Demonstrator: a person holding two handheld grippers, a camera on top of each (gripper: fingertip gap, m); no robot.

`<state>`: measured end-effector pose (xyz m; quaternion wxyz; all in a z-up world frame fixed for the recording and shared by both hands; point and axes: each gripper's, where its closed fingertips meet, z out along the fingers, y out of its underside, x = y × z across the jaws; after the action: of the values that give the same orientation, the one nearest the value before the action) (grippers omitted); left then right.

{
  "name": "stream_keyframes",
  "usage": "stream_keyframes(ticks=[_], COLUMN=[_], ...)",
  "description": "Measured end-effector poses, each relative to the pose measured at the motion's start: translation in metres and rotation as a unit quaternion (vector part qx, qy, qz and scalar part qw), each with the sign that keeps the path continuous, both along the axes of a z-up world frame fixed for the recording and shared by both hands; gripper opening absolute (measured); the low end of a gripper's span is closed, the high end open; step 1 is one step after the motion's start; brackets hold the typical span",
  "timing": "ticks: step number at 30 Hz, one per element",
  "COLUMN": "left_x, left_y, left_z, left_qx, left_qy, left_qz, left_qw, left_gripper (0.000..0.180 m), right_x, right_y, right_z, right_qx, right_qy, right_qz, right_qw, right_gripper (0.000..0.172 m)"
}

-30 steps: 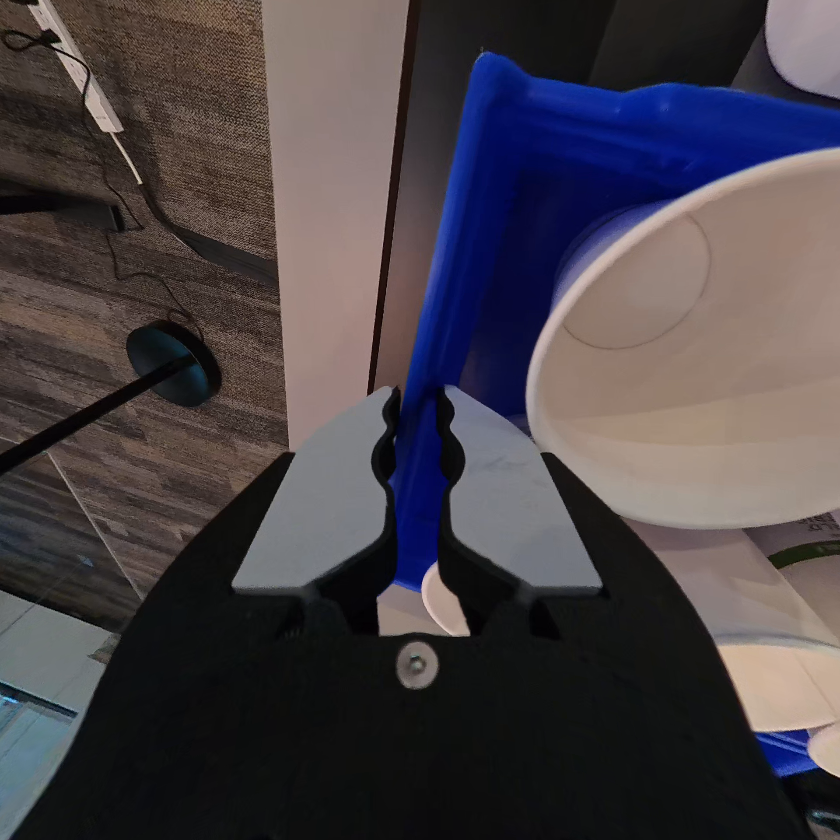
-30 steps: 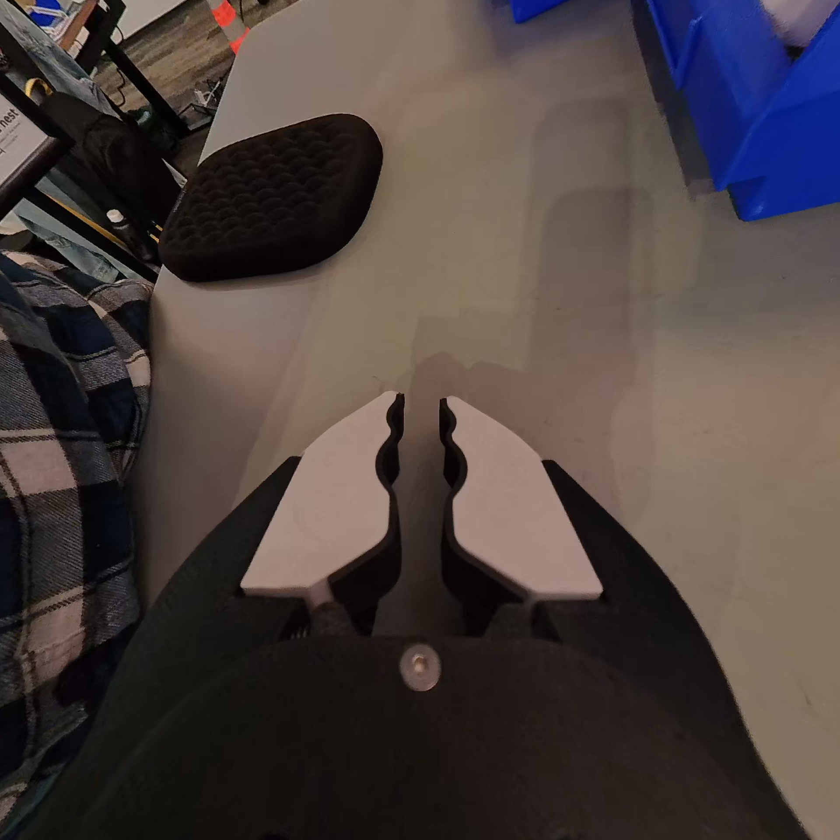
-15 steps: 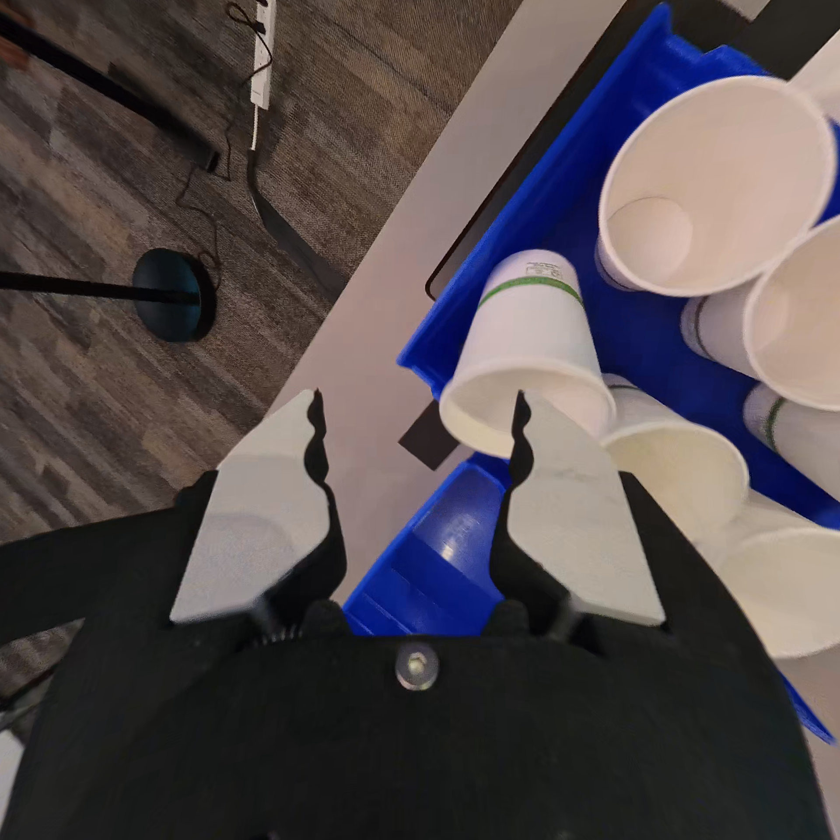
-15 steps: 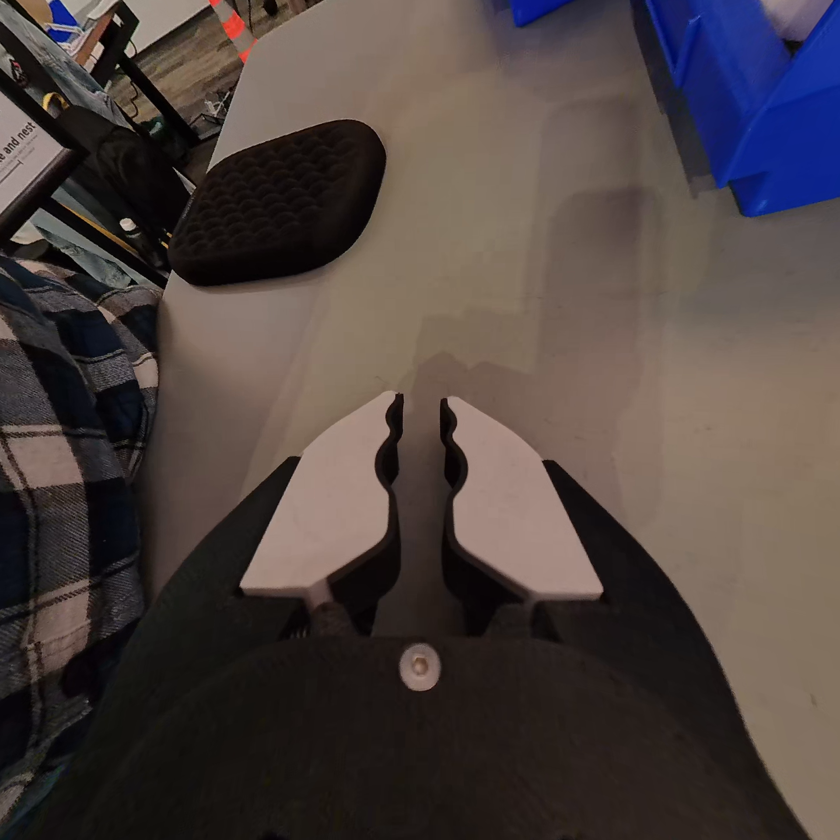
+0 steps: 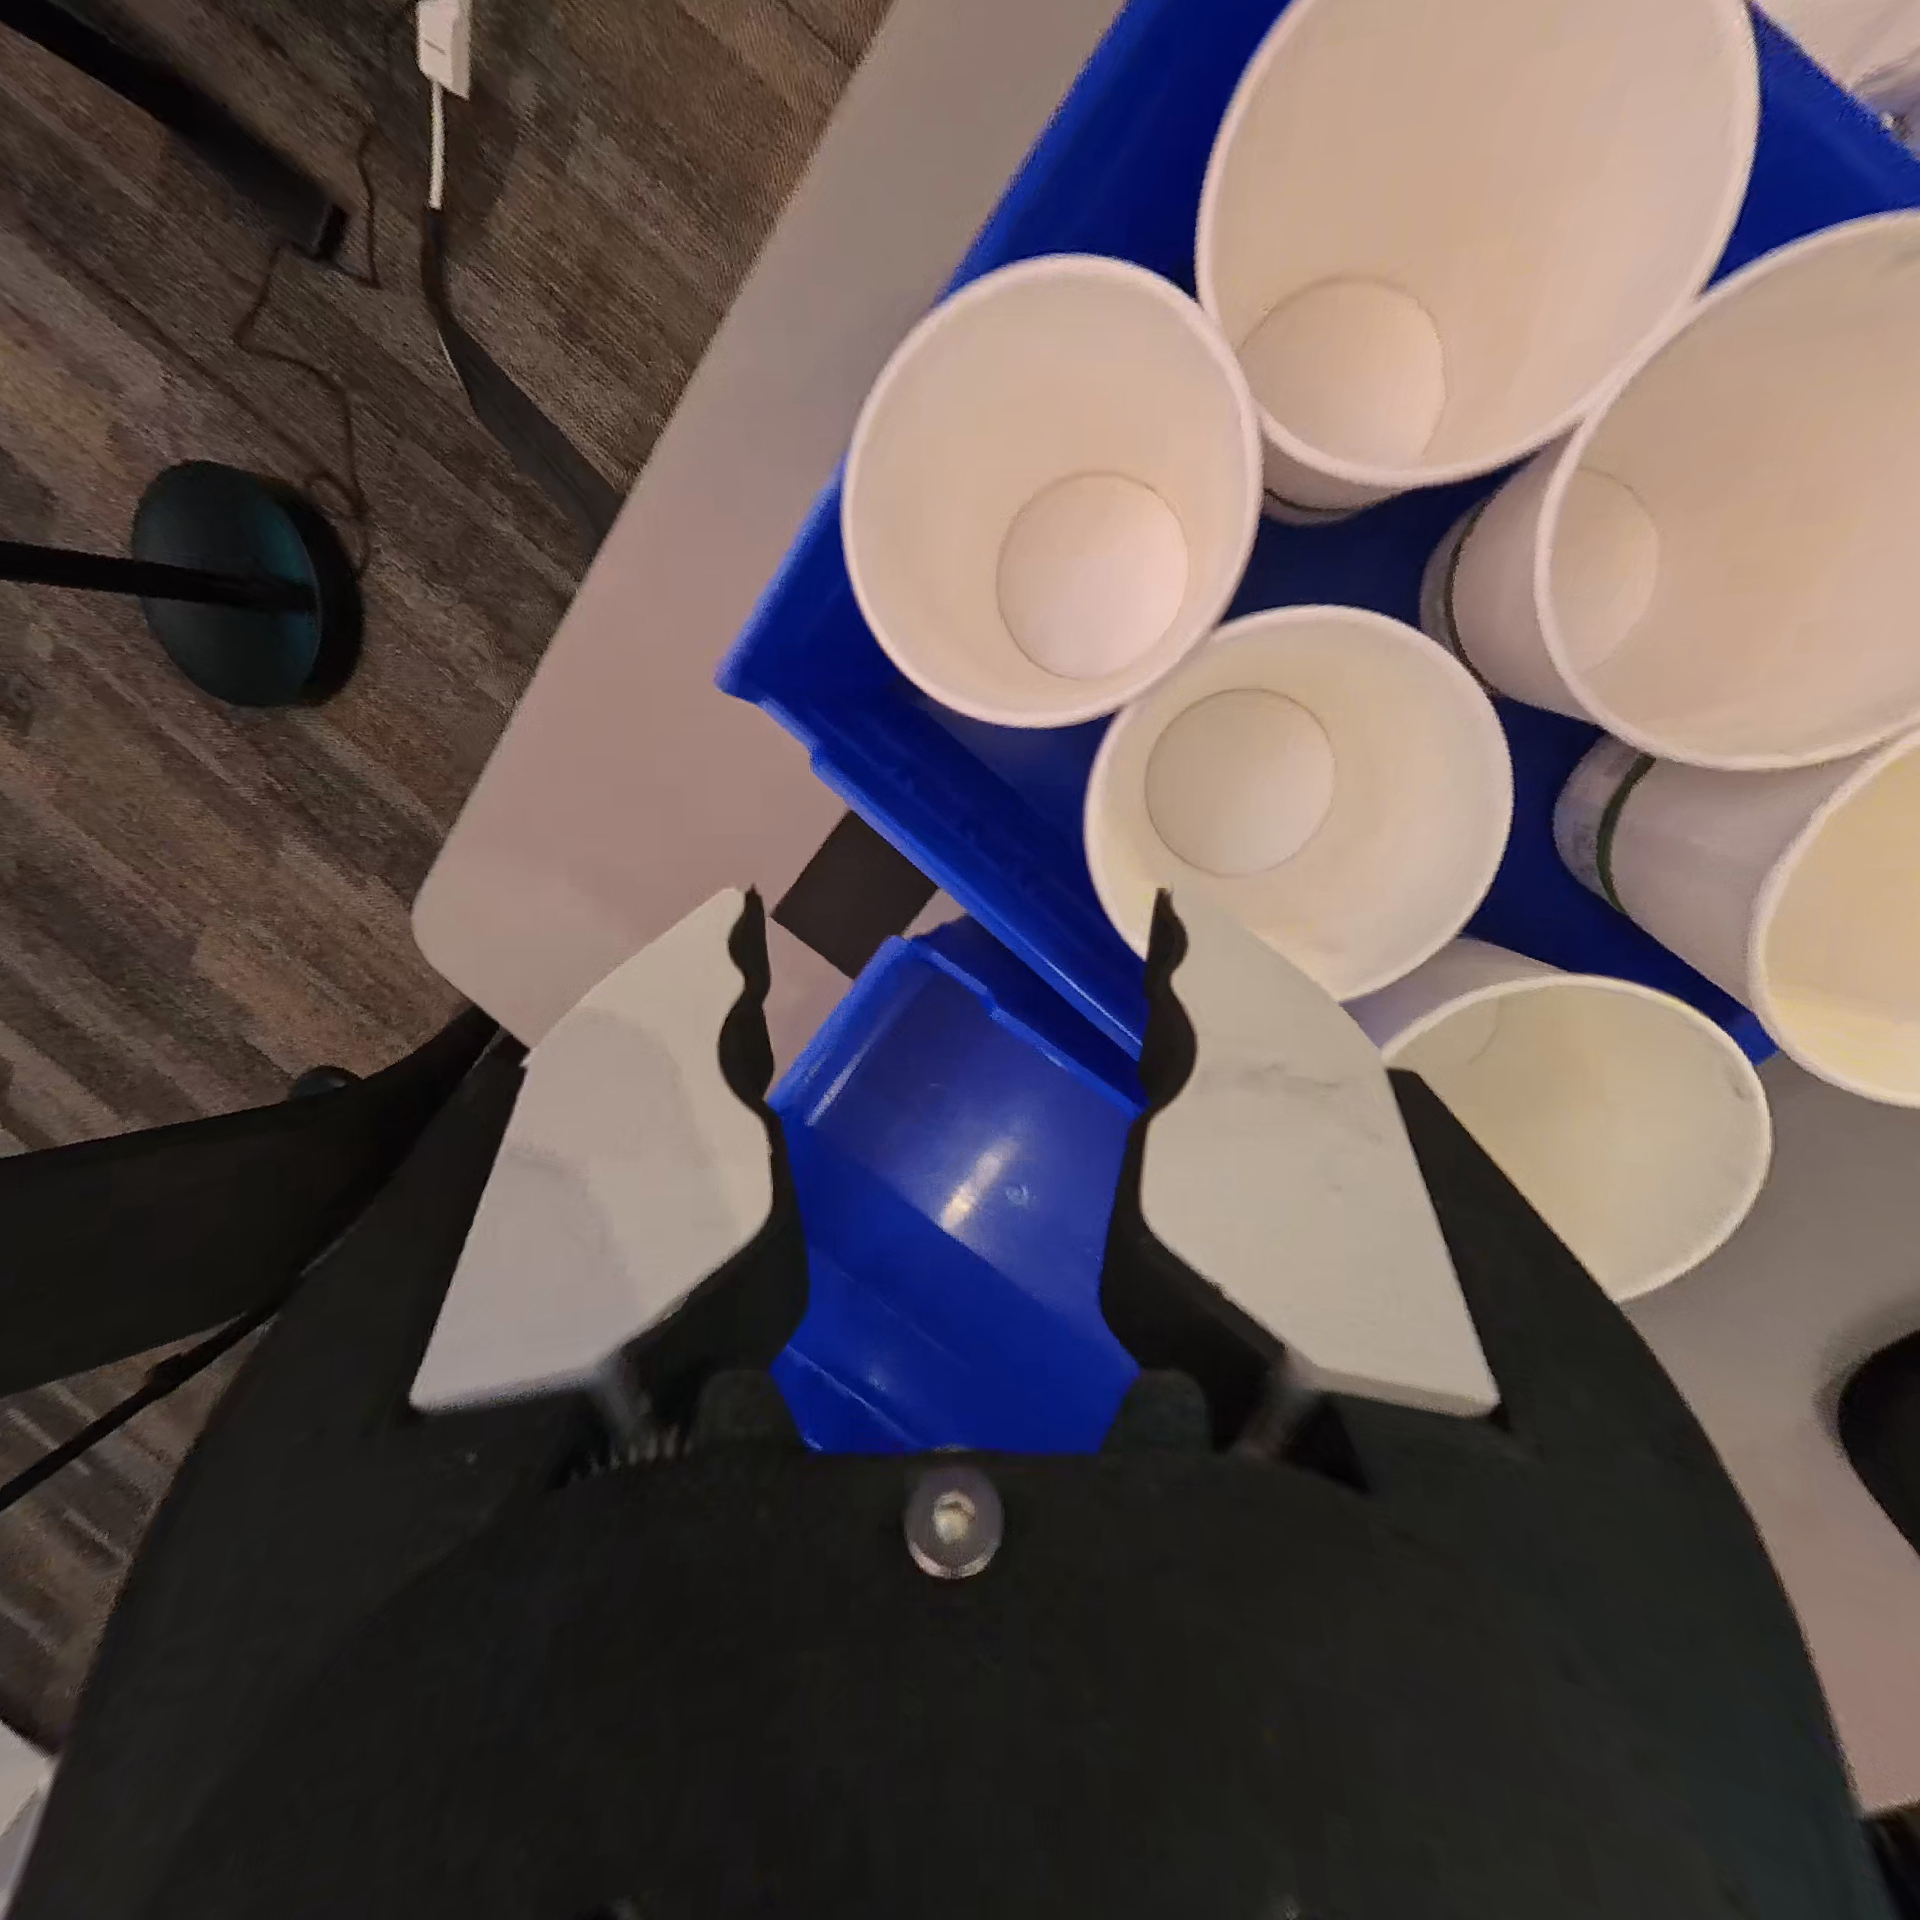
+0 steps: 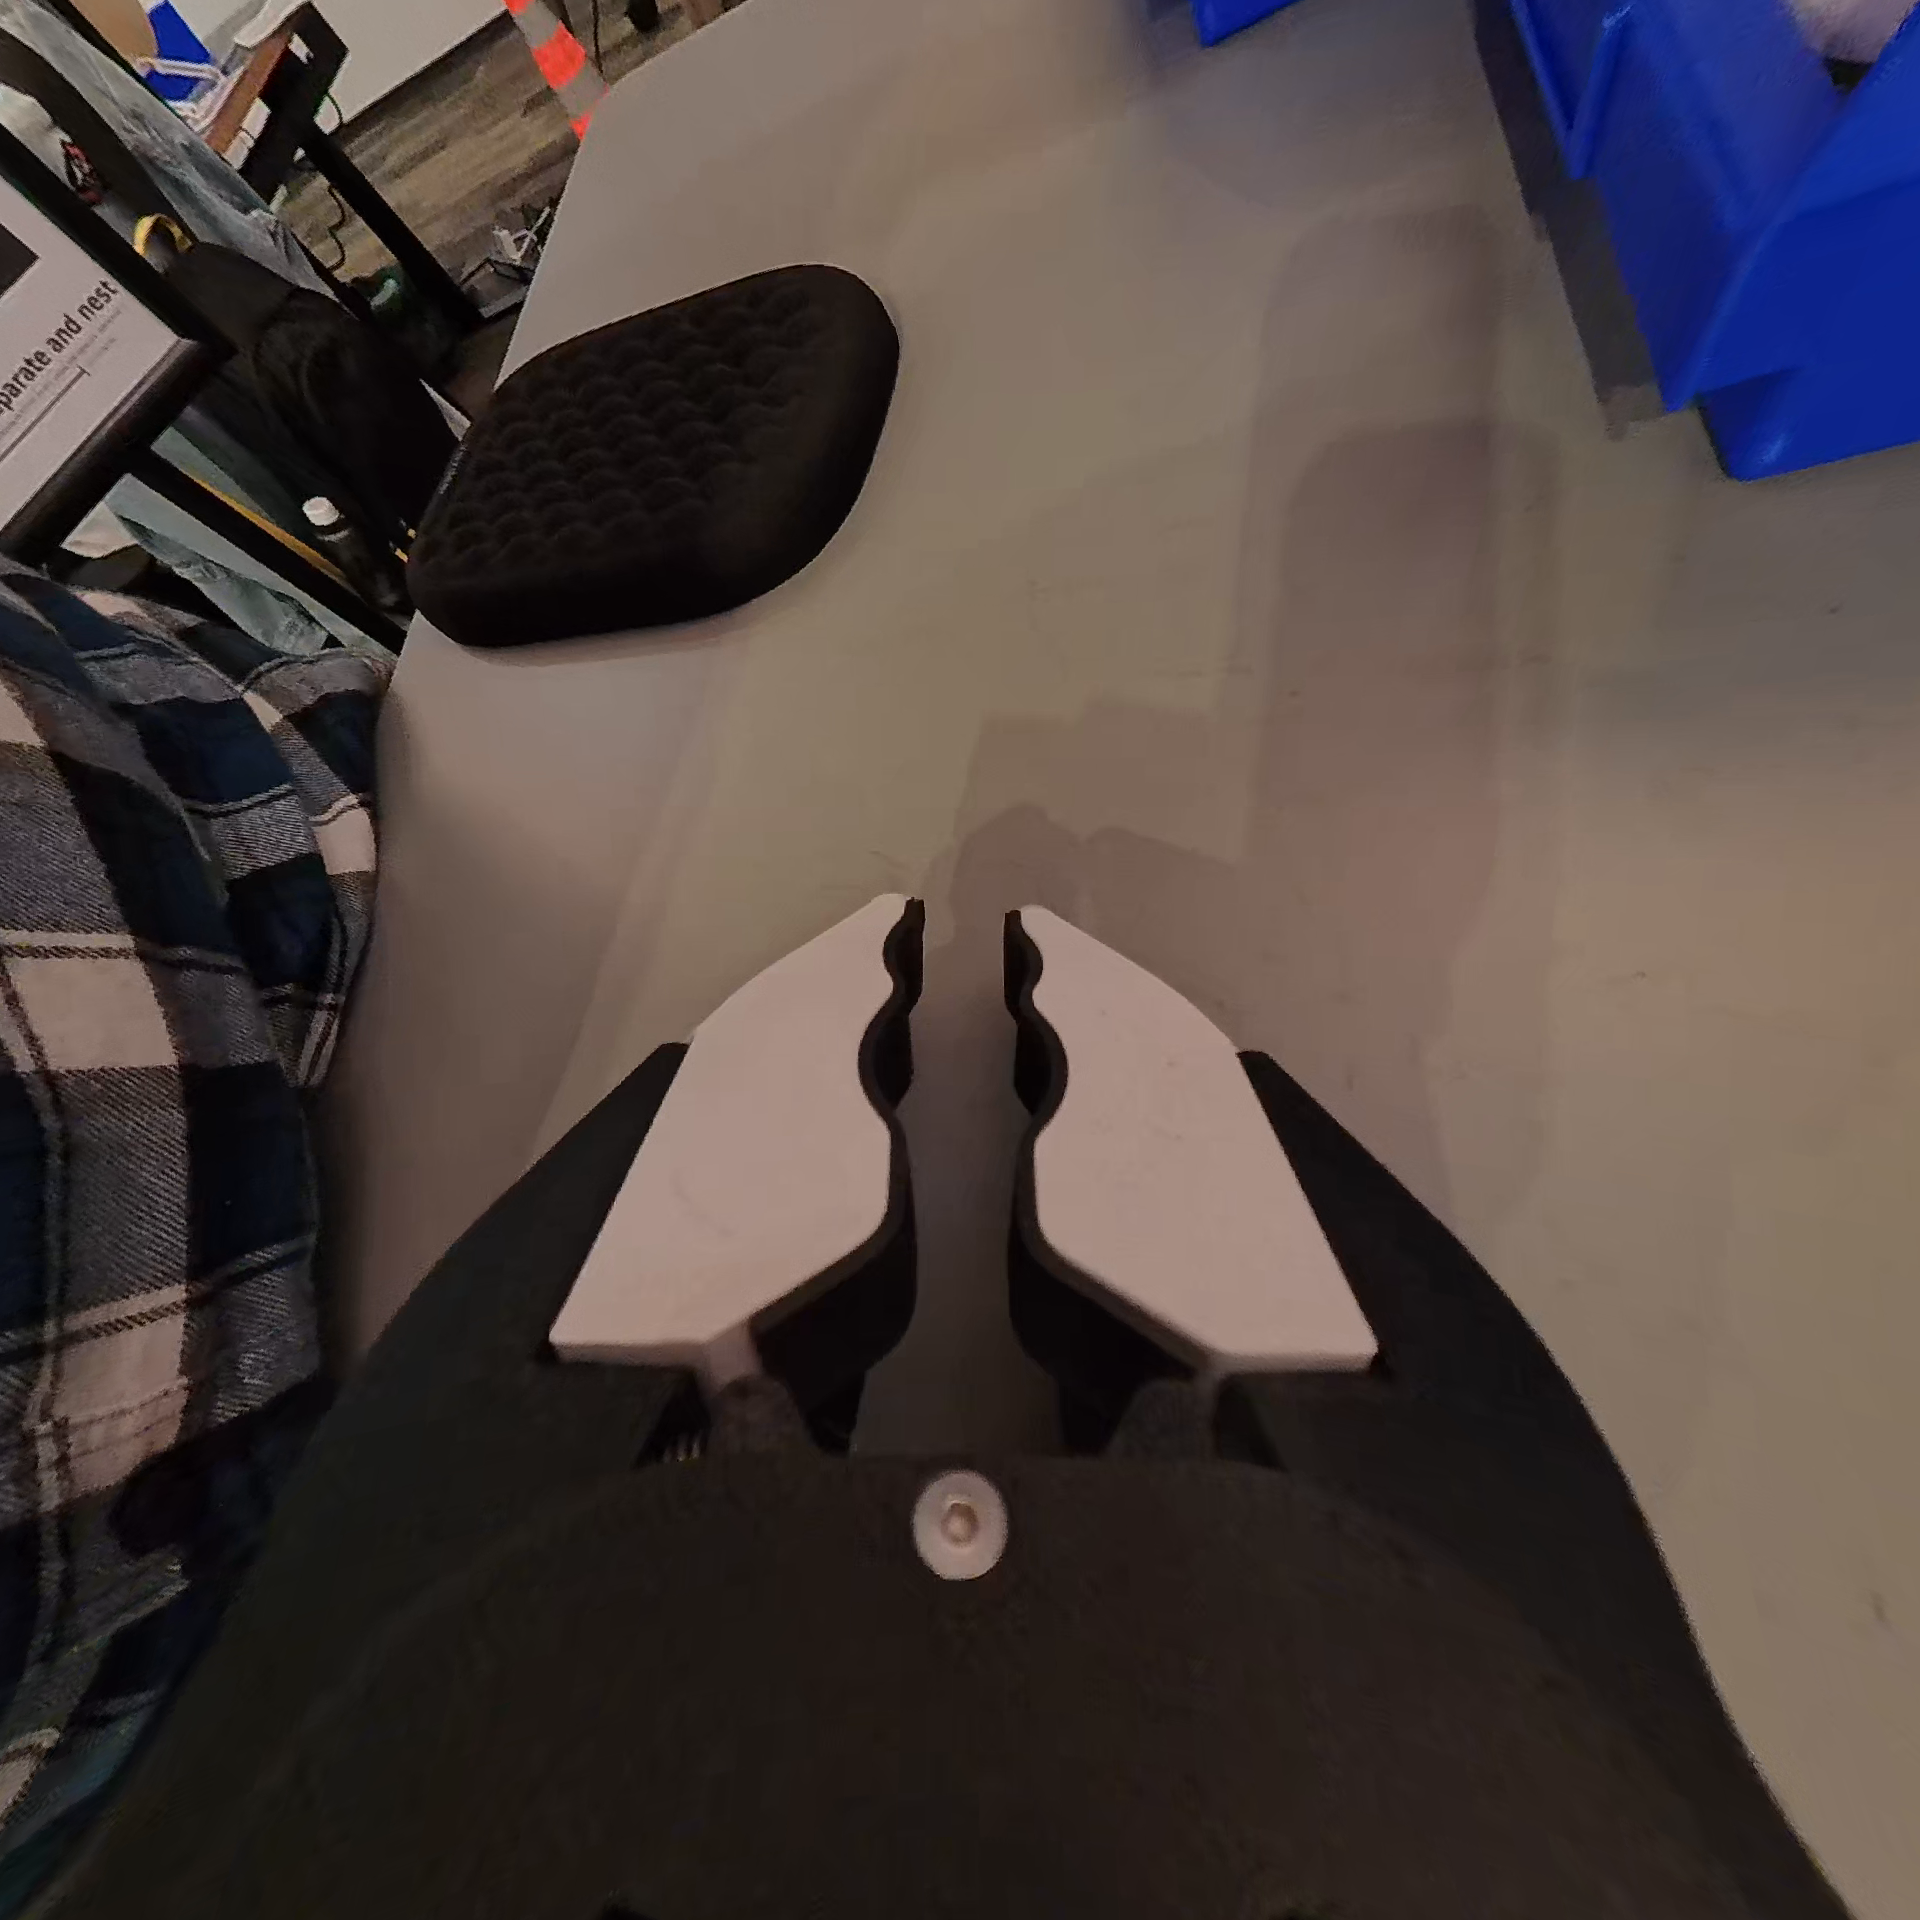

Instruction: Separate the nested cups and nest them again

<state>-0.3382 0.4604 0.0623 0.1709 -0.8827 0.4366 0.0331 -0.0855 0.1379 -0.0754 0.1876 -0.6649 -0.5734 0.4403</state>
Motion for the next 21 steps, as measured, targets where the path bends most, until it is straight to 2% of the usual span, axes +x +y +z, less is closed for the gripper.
stream_keyframes(ticks=[3,5,9,11,14,17,21], left_x=[-0.009,-0.025,-0.042,-0.045,-0.034,-0.024,-0.01], left_y=[-0.026,-0.057,-0.133,-0.168,-0.208,-0.229,-0.246], left_z=[0.004,0.001,-0.025,-0.039,-0.055,-0.078,-0.109], left_qx=[-0.002,-0.018,-0.07,-0.098,-0.132,-0.152,-0.174], left_qy=[0.016,0.013,-0.037,-0.052,-0.094,-0.108,-0.102], left_qz=[0.026,0.075,0.18,0.213,0.251,0.269,0.284], left_qw=[1.0,0.997,0.981,0.971,0.954,0.945,0.937], left_gripper=[0.07,0.07,0.07,0.081,0.085,0.084,0.061], right_x=[0.0,0.0,0.0,0.0,0.0,0.0,0.002], right_y=[0.001,0.002,0.002,0.002,0.0,-0.002,-0.002], right_z=[0.0,0.001,0.001,0.001,0.001,0.0,0.001], right_qx=[-0.002,-0.004,-0.007,-0.008,-0.007,-0.008,-0.014], right_qy=[0.002,0.004,0.004,0.005,0.003,0.002,0.003], right_qz=[-0.005,-0.008,-0.007,-0.005,0.0,0.005,0.003], right_qw=[1.0,1.0,1.0,1.0,1.0,1.0,1.0], right_gripper=[0.015,0.015,0.015,0.016,0.016,0.016,0.016])
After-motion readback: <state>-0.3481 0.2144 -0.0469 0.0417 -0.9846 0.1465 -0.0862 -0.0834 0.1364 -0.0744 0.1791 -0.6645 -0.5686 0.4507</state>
